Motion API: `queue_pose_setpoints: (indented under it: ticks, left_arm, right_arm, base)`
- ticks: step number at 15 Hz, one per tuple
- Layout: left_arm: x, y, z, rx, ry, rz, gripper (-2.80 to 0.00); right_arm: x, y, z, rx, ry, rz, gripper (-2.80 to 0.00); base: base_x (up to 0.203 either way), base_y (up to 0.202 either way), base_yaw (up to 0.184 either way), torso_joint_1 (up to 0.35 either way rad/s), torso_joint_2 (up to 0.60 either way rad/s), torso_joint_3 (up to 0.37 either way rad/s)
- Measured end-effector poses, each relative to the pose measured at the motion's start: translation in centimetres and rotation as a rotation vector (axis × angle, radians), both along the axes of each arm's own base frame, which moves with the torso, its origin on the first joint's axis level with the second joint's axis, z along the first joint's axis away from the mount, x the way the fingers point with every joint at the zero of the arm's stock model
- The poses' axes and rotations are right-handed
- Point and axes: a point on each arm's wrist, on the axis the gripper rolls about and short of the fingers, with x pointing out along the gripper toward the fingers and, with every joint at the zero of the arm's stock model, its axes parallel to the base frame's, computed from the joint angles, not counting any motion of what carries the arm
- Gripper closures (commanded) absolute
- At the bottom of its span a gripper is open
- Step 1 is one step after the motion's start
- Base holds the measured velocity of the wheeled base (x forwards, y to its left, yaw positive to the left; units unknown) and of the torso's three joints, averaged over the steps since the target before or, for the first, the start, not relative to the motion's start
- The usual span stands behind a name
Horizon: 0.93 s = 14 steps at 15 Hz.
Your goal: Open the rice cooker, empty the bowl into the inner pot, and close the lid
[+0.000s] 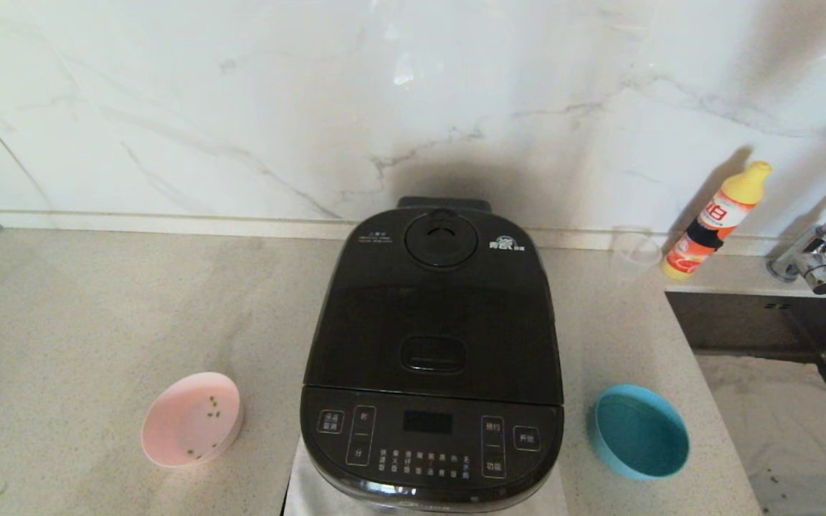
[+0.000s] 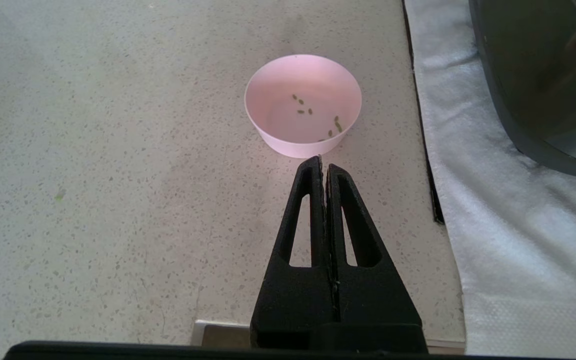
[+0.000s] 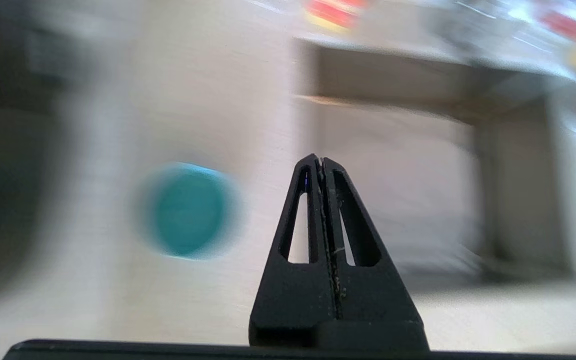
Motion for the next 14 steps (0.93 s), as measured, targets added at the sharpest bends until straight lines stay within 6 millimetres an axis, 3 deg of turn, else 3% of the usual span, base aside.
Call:
queue_pose_setpoints:
  ticks: [4, 7, 11, 14]
  left_arm:
    - [0.0, 0.0, 0.0, 0.000, 0.000, -0.001, 0.00]
    - [0.0, 0.0, 0.0, 0.000, 0.000, -0.001, 0.00]
    - [0.0, 0.0, 0.0, 0.000, 0.000, 0.000, 0.00]
    - [0.0, 0.0, 0.0, -0.002, 0.000, 0.001, 0.00]
  right_arm:
    - [-5.8, -5.2, -4.9, -0.063, -0.047, -0.335, 0.00]
    - [-10.6, -6.1, -8.7, -0.111, -0.110, -0.505, 0.00]
    - [-13.8, -5.6, -14.9, -0.123, -0.217, -0.379, 0.00]
    - [-12.8, -5.1, -20.8, -0.103, -0.200, -0.139, 0.00]
  base:
    - [0.000, 0.000, 0.000, 0.000, 0.00, 0.000]
    - [0.000, 0.000, 0.000, 0.000, 0.00, 0.000]
    - [0.000, 0.000, 0.000, 0.000, 0.00, 0.000]
    - [0.000, 0.000, 0.000, 0.000, 0.00, 0.000]
